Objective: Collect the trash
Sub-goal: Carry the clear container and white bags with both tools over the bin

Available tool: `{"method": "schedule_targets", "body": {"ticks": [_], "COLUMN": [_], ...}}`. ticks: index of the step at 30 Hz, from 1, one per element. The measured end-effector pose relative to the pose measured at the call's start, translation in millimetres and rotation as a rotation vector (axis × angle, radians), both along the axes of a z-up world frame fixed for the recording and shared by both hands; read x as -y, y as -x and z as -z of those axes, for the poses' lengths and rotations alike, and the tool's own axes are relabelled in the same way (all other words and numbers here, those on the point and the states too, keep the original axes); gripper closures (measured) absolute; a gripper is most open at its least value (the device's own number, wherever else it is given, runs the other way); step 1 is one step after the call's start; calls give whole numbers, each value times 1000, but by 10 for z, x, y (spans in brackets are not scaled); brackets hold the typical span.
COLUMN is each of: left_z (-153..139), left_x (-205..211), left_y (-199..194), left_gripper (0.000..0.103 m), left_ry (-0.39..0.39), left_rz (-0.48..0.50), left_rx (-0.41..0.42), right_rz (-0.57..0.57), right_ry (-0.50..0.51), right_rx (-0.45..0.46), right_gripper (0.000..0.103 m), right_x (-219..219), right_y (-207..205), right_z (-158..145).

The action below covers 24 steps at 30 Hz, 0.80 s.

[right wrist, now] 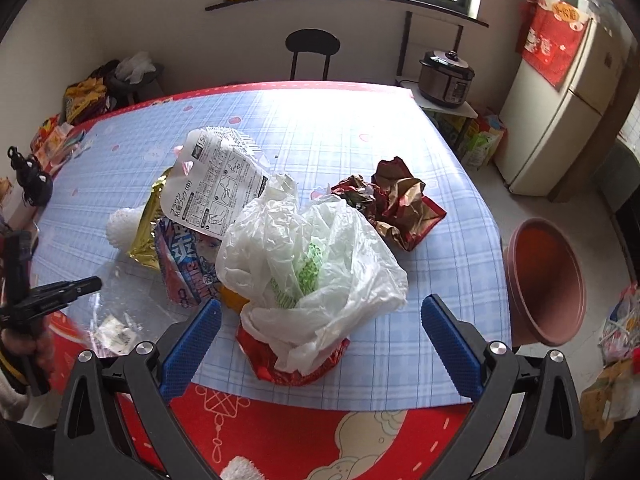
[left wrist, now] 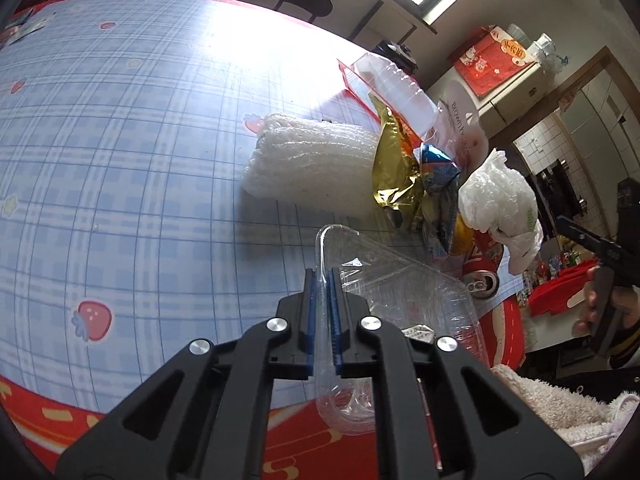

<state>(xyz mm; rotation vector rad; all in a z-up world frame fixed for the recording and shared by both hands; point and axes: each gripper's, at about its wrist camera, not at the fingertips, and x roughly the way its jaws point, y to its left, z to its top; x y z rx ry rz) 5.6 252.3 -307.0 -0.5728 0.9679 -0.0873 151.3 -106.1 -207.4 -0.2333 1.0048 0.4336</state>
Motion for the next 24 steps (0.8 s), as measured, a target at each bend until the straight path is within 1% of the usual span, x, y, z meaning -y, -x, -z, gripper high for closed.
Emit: {"method": "schedule_targets", "body": {"ticks": [3, 6, 8, 9, 10, 11, 12, 13, 15, 18, 21, 24], "left_z": [-143, -283, -383, -423, -474, -526, -573, -620, -715, -879, -1044, -1196], "left_x": [-56, -117, -133, -137, -129, -119, -104, -83, -50, 27, 64, 77], "left_y": [251, 487, 611, 675, 718, 751, 780, 810, 844, 836, 755, 632], "left_gripper": [93, 93, 93, 93, 93, 93, 93, 93, 93, 93, 93, 93], "left_ry": [31, 80, 102, 106, 105, 101, 96, 90, 70, 28, 5, -17], "left_rz": [-77, -163, -222, -246, -267, -284, -298, -307, -310, -288, -265, -244], "left_rx": [46, 105, 138, 153, 166, 174, 180, 185, 195, 219, 246, 273], "right_rz": [40, 120, 155, 171, 173, 166, 160, 156, 154, 129, 110, 129], "right_ry": [-55, -88, -142, -160, -177, -184, -181, -191, -236, -316, -331, -351], "right_rx": [-32, -88, -140, -159, -166, -167, -164, -159, -146, -96, -28, 36], "right_gripper": [4, 4, 4, 6, 20, 28, 41, 50, 57, 59, 59, 59], "right_x": [-31, -52, -29, -18, -16, -19, -23, -23, 17, 79, 142, 278], "right_y": [-167, -328, -385, -391, -379, -361, -336, -307, -223, -52, 101, 237], "right_z": [216, 424, 533, 576, 598, 603, 593, 566, 472, 251, 34, -151]}}
